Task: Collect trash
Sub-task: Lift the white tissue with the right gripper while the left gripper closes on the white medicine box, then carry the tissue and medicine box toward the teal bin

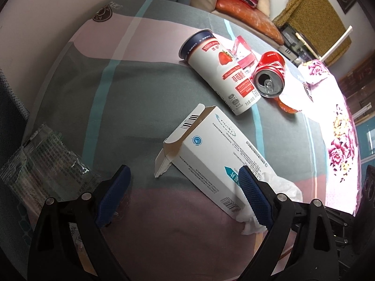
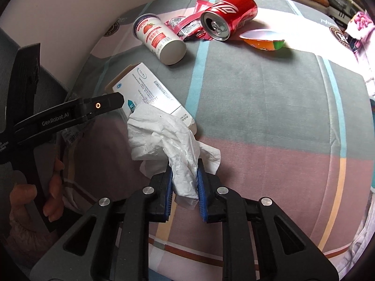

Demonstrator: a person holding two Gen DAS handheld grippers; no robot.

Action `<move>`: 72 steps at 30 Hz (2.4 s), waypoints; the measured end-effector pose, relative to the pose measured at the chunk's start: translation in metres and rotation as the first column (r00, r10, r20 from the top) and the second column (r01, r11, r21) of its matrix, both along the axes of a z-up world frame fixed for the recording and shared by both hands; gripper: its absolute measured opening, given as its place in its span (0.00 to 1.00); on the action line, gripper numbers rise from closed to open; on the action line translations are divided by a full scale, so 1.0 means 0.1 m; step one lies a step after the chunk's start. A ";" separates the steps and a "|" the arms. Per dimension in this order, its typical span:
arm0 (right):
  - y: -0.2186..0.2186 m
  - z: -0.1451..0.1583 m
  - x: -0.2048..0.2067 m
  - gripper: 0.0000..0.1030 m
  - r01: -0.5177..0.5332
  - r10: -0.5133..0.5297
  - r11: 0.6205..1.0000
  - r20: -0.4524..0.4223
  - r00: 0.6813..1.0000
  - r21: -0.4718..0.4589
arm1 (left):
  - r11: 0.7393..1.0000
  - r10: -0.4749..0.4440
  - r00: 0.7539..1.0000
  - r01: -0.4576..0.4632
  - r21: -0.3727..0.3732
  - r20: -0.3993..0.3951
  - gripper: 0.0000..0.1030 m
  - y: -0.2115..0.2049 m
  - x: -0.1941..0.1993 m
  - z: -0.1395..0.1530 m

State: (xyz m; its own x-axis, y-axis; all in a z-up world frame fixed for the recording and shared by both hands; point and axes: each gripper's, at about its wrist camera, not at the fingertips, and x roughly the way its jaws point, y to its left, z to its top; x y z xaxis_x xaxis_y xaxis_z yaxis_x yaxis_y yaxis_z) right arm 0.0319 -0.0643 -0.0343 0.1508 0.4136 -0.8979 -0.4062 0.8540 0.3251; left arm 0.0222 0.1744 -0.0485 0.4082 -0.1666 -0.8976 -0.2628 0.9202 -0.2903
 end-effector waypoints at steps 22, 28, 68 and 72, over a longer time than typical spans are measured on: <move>-0.93 0.01 0.42 0.17 0.193 -0.194 0.981 0.078 0.978 0.013 | 0.968 0.246 0.969 -0.248 -0.051 -0.032 0.92 -0.51 0.14 -0.01; -1.12 -0.08 0.53 0.18 0.216 -0.219 0.976 0.080 0.972 0.038 | 0.952 0.303 0.952 -0.300 0.057 -0.047 0.95 -0.66 0.33 -0.05; -2.08 0.00 0.47 0.18 0.413 -0.426 0.898 0.064 0.902 0.154 | 0.943 -0.296 0.952 0.278 0.182 0.080 0.65 -2.14 0.30 0.27; -2.23 0.02 0.48 0.18 0.439 -0.456 0.882 0.066 0.888 0.172 | 0.930 -0.334 0.939 0.314 0.192 0.084 0.65 -2.29 0.35 0.32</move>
